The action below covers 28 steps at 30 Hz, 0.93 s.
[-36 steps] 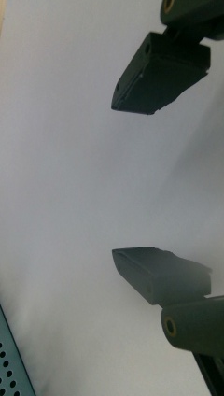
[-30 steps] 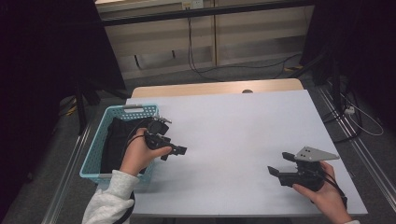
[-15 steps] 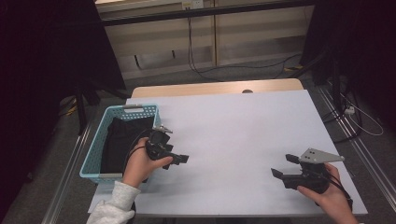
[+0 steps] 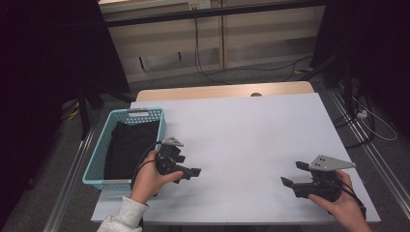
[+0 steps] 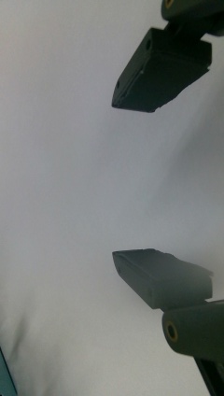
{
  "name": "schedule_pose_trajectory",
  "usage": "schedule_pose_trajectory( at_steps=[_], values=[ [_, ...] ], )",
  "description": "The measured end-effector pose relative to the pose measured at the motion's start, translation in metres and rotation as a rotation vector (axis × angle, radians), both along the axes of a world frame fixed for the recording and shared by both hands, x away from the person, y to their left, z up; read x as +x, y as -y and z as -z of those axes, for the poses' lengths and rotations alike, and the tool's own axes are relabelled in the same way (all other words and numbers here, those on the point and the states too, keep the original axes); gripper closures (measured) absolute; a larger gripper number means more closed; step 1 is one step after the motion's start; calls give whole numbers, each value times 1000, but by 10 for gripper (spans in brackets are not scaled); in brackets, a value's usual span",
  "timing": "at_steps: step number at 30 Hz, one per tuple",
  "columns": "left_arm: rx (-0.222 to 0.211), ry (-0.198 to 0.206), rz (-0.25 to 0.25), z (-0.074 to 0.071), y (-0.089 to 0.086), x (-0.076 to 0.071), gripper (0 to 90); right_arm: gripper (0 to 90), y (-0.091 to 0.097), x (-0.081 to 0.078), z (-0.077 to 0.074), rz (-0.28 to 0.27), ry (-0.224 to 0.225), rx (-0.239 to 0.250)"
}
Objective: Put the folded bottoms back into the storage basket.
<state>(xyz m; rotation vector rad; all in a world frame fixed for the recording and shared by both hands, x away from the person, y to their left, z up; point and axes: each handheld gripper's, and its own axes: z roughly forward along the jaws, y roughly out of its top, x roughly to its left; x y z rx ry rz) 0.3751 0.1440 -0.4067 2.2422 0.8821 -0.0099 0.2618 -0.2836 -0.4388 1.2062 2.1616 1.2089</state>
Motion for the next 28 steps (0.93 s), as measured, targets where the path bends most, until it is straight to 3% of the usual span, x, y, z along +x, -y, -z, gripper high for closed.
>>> schedule_pose_trajectory(
  at_steps=[12,20,28],
  values=[
    [-20,44,10,6,-3,-9,122,211,2,0,4,6,-6,-12],
    [-30,37,19,16,-3,-13,112,209,0,0,6,-2,-8,-15],
    [-35,39,20,16,-6,-11,105,205,-3,2,7,-6,-11,-20]
  ],
)
